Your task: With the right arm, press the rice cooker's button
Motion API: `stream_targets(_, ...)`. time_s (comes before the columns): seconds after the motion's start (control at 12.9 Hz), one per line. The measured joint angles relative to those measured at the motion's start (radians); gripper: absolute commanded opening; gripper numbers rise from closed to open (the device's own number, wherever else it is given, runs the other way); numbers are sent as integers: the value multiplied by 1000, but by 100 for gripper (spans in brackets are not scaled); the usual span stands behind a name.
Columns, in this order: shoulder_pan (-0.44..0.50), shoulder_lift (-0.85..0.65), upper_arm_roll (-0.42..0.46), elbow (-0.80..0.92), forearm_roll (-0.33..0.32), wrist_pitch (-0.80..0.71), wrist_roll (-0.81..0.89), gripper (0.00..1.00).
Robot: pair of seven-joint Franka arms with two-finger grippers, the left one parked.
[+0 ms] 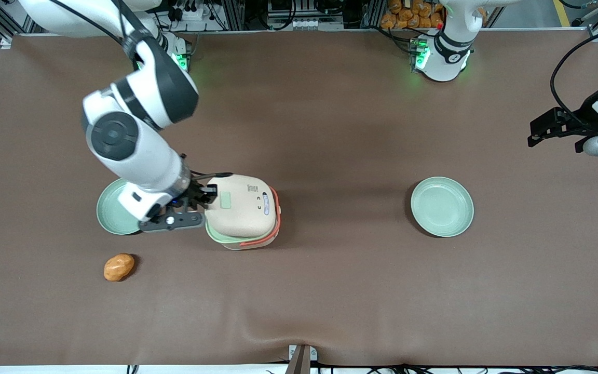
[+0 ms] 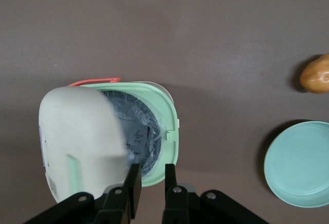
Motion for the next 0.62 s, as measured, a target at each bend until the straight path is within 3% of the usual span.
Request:
stream_targets(0.31, -18, -100, -64, 59, 43, -187, -117, 99)
stream_targets(0.62, -16, -155, -187, 95, 104, -228, -181, 100)
